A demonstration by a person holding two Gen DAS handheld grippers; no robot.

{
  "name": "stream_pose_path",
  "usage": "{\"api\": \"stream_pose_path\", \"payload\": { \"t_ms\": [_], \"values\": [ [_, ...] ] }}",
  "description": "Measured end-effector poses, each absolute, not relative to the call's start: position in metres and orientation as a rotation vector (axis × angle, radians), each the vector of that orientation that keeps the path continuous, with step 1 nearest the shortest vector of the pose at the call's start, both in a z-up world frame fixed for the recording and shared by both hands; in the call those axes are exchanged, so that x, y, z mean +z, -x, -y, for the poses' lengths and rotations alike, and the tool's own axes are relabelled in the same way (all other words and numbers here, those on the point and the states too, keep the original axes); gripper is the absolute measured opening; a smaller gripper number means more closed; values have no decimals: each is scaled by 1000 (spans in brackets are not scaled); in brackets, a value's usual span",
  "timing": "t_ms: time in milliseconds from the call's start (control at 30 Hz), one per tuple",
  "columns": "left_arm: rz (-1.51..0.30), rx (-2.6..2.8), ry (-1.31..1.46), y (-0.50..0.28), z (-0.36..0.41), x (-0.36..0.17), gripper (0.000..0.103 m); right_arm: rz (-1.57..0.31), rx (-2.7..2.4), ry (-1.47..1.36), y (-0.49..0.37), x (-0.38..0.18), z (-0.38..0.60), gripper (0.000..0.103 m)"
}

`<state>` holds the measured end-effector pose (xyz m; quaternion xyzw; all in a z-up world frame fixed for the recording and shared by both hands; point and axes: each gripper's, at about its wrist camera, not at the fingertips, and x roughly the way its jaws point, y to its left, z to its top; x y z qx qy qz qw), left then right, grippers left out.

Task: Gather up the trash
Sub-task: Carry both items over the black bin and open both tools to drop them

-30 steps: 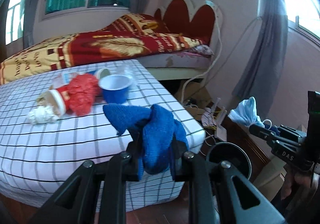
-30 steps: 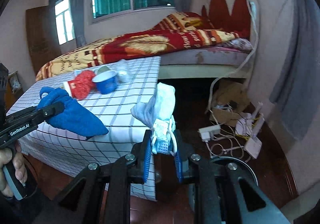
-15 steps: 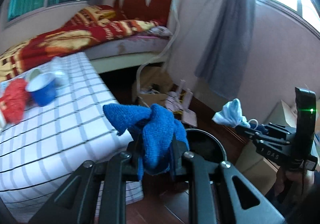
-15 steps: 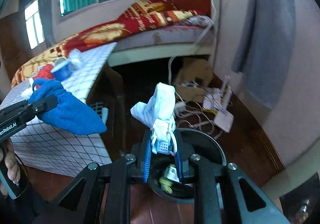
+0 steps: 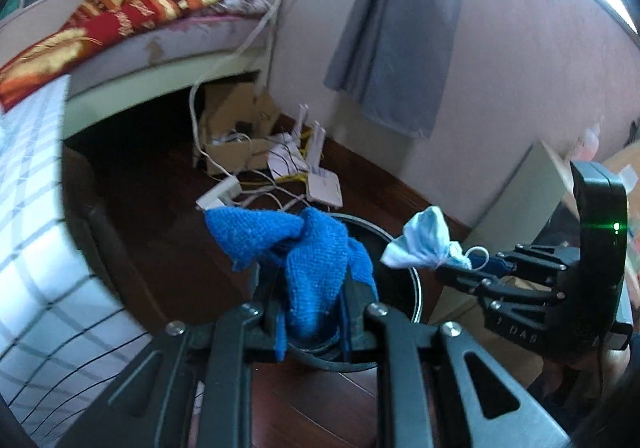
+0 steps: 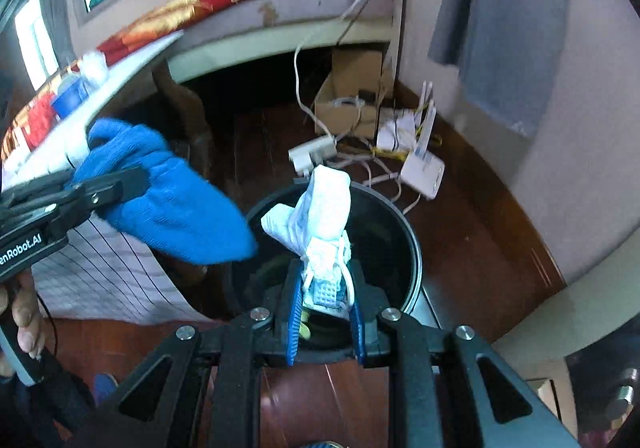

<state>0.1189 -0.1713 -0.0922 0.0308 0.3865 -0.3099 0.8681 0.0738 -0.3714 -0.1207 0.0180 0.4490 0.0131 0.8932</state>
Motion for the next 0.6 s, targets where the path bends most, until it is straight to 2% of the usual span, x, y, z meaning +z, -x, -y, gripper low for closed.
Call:
{"api": "stream_pose_path", "payload": {
  "t_ms": [200,267,300,333,367,400,433,567,600],
  "values": [
    [-917,-673,-85,-145,192,-136,21,-1042,44,-34,-91,-170,382,22],
    [-964,-695,-83,-150,198,-148,25,-1066,60,-27,-99,-181,380,22],
    [-1000,-700,-78,-153,200,-155,36,-1080,70,-19,-103,-187,379,25],
    [-1009,-666,-90,-154,200,-158,56,-1097,75,3,-108,-194,376,28],
    [-997,-620,-108,-153,199,-158,67,-1109,63,26,-111,-198,374,44],
    [-969,-565,-126,-151,196,-156,85,-1118,21,58,-113,-204,374,75],
    [-953,-540,-133,-148,193,-154,96,-1112,-6,70,-114,-206,375,85],
    [-913,-440,-173,-140,180,-148,100,-1113,-60,56,-113,-206,388,87],
    [-900,-422,-184,-137,177,-148,101,-1111,-70,61,-113,-205,389,92]
  ]
}}
